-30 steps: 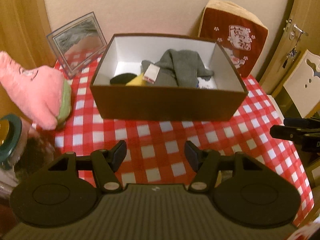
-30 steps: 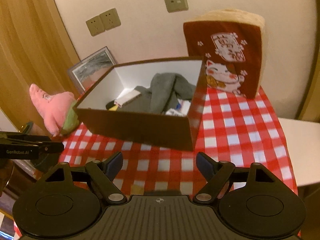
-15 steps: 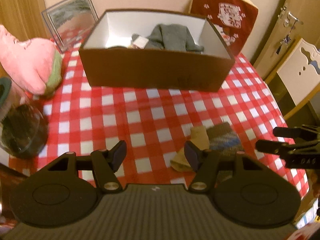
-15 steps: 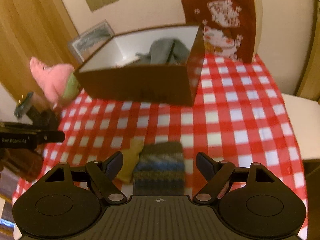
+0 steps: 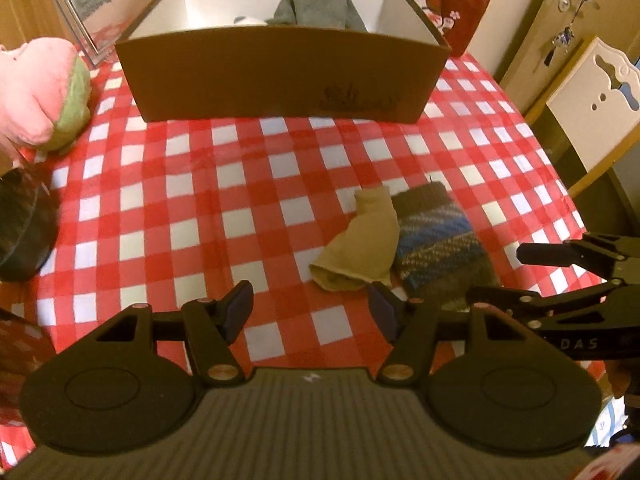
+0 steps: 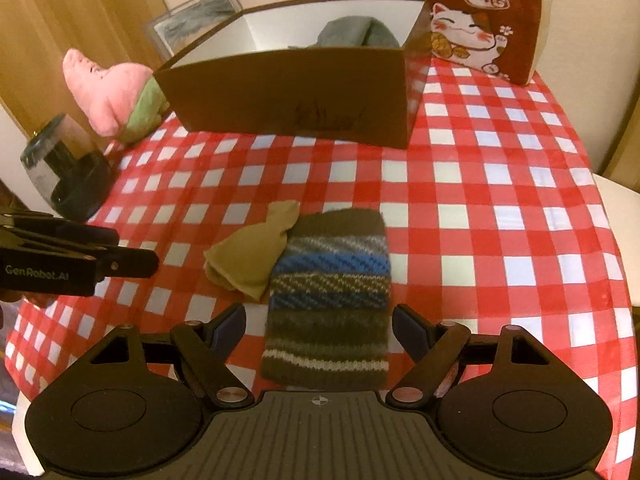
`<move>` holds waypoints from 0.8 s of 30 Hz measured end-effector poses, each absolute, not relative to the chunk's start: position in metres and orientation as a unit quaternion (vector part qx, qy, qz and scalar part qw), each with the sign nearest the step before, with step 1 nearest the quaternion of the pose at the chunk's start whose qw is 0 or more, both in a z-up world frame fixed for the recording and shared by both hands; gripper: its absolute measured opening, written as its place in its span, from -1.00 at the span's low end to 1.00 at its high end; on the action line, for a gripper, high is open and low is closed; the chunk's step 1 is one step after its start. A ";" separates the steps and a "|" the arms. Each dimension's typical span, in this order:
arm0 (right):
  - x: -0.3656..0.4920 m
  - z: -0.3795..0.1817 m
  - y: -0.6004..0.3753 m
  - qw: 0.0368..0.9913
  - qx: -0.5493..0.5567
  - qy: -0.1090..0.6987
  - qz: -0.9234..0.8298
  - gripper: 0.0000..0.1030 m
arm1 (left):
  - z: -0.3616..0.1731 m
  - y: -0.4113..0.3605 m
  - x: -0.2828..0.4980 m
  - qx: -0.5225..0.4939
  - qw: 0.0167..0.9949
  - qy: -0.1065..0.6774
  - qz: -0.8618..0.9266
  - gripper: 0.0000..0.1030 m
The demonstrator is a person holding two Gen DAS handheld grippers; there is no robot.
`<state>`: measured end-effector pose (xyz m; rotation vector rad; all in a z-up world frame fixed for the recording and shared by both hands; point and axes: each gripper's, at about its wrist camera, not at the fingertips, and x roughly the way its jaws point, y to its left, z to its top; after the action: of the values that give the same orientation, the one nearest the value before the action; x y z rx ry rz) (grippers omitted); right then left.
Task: Organize soft objects
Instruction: 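Grasp the striped knit sock with the right tool while the left tool grasps the beige sock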
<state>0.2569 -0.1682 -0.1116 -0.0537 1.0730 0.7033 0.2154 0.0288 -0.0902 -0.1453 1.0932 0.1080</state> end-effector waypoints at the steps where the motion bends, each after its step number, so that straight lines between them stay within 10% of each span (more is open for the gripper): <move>1: 0.257 -0.114 -0.167 0.799 -0.026 0.503 0.327 0.55 | -0.092 0.028 0.216 -0.069 0.849 0.521 0.052 0.19; 24: 0.256 -0.153 -0.148 0.803 -0.079 0.498 0.318 0.54 | -0.113 0.023 0.224 -0.067 0.839 0.538 0.049 0.19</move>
<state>0.2559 -0.1483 -0.1525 -0.1683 1.0661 0.6806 0.2241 0.0233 -0.1130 -0.1414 1.1385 0.1041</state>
